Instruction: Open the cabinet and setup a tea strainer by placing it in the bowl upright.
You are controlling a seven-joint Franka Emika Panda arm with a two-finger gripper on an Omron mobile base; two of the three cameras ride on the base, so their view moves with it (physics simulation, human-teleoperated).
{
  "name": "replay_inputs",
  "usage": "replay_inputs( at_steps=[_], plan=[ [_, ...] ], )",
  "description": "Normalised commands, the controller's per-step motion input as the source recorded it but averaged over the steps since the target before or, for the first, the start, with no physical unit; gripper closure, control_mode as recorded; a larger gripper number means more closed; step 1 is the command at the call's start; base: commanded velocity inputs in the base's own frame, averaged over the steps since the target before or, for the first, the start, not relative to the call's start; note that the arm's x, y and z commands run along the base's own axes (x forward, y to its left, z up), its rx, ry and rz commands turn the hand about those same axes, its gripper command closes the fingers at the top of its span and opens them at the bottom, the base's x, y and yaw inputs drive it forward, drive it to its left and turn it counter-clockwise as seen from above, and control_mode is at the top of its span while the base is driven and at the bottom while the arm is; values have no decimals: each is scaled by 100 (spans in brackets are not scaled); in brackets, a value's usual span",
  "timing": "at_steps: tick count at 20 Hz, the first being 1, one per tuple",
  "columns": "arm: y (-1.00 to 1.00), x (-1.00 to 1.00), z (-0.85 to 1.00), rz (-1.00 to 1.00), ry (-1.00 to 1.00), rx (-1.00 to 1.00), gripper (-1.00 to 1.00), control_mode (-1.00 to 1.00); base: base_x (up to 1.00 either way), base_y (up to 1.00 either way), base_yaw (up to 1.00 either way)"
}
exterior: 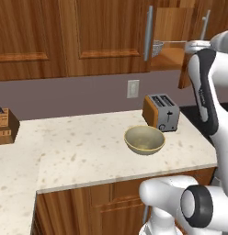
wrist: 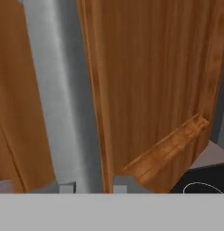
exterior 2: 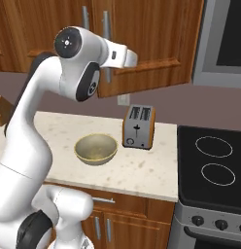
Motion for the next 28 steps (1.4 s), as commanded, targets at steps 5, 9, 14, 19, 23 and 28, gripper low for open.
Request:
replay_inputs(
  at_steps=[5, 9, 14, 19, 23, 28],
  plan=[
    [-88, -100, 3, -8, 7, 0, 100, -100, 0, 0, 0],
    [-75, -100, 2, -9, 8, 0, 100, -100, 0, 0, 0],
    [-48, -89, 0, -10, 4, -7, 100, -100, 0, 0, 0],
    [-2, -61, 0, -10, 1, -5, 100, -100, 0, 0, 0],
    [81, -62, 4, -5, 3, -23, -100, -100, 0, 0, 0],
    [100, -55, 23, -5, 6, -35, -100, -100, 0, 0, 0]
  ],
)
